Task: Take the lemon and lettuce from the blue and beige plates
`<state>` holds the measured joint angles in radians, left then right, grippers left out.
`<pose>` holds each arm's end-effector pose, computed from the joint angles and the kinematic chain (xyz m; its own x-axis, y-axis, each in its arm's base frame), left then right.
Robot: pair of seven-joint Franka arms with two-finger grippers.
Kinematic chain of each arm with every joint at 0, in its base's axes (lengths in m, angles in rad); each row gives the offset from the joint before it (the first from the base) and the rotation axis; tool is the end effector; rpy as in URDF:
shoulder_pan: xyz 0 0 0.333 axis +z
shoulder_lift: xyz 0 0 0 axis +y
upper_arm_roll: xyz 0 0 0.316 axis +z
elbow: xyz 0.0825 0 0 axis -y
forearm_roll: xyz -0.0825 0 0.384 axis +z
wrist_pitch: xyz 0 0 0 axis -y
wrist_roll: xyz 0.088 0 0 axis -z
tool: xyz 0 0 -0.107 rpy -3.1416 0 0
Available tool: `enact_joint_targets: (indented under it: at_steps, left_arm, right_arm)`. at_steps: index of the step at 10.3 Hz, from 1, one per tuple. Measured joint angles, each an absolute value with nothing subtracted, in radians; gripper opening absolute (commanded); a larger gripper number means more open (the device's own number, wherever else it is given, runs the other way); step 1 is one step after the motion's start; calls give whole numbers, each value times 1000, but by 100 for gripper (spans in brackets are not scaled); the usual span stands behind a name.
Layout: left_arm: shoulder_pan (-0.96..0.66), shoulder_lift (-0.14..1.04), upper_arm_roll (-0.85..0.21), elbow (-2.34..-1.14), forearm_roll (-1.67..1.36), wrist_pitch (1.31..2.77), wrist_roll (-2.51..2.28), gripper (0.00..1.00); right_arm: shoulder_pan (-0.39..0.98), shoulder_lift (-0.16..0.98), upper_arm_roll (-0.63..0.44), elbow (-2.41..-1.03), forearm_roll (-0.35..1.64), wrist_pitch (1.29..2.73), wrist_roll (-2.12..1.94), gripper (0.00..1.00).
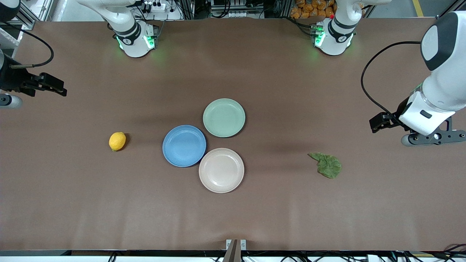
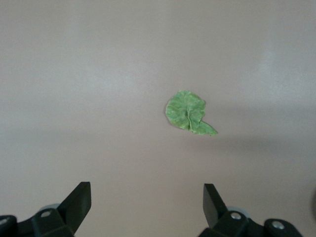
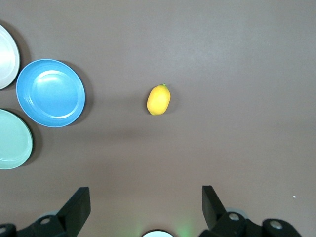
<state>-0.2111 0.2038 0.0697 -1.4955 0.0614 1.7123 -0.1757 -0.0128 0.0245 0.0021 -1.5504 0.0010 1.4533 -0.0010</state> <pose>0.6195 -0.0864 0.5531 0.9994 0.0236 0.0260 0.0254 -0.9971 -0.0715 0.5489 -0.0058 0.6109 0.9926 -0.0095 -0.1213 -0.0097 -1.0000 -0.0012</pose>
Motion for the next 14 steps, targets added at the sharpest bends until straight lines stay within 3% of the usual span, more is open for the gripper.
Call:
enact_joint_targets:
  at_steps: [14]
  left_arm:
    - [-213, 62, 40, -1531, 15, 1618, -177, 100]
  right_arm:
    - [-4, 26, 19, -1565, 0, 1516, -1, 100]
